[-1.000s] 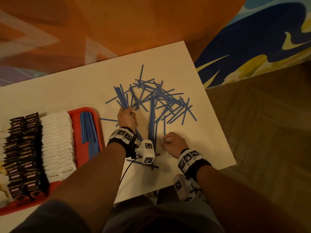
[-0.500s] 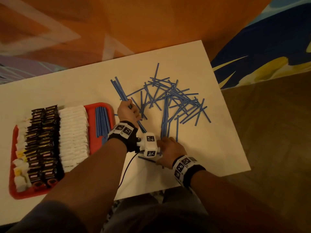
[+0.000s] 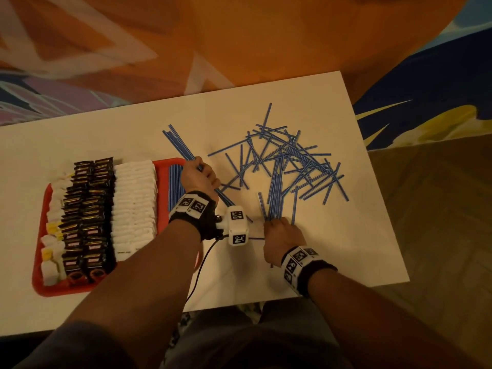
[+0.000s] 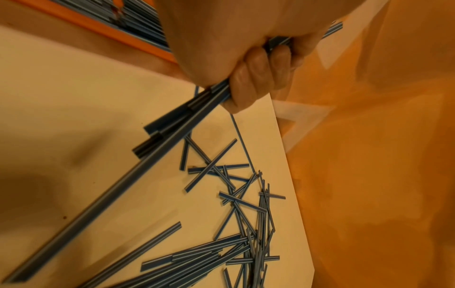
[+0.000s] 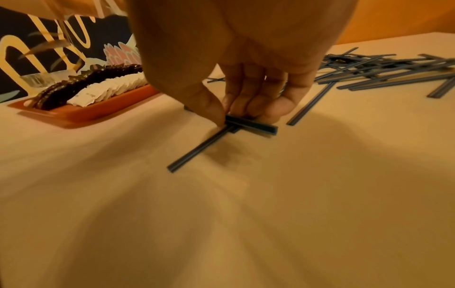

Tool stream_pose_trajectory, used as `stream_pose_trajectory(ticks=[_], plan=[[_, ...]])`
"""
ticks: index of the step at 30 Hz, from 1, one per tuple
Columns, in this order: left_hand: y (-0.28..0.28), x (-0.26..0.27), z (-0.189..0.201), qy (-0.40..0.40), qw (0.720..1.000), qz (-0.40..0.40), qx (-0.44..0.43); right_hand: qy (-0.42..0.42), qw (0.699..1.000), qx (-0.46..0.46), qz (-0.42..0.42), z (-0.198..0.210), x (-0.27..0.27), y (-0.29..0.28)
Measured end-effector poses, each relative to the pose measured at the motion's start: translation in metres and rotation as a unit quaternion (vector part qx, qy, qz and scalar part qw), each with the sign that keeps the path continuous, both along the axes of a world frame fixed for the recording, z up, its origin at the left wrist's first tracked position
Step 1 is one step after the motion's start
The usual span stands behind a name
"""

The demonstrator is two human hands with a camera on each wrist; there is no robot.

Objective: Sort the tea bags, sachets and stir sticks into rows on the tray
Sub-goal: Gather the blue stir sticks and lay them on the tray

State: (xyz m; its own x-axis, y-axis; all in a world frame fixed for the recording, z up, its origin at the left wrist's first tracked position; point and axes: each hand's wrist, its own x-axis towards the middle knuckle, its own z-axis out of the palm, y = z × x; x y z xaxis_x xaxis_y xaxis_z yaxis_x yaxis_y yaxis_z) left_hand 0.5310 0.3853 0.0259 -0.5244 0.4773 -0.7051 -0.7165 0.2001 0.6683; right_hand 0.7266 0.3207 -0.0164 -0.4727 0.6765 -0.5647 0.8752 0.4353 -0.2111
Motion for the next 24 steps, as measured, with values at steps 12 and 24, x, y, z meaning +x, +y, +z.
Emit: stream_pose_trajectory(ticks=[12, 24], plan=[[-0.009, -0.007, 0.013, -0.044, 0.998, 0.026, 0.022, 0.115, 0.975, -0.077, -0.175, 0.02, 0.008, 0.014], [-0.024, 0.011, 0.046, -0.083, 0.992, 0.002, 0.097, 0.219, 0.961, -0.124, -0.117, 0.092, -0.05, 0.053]])
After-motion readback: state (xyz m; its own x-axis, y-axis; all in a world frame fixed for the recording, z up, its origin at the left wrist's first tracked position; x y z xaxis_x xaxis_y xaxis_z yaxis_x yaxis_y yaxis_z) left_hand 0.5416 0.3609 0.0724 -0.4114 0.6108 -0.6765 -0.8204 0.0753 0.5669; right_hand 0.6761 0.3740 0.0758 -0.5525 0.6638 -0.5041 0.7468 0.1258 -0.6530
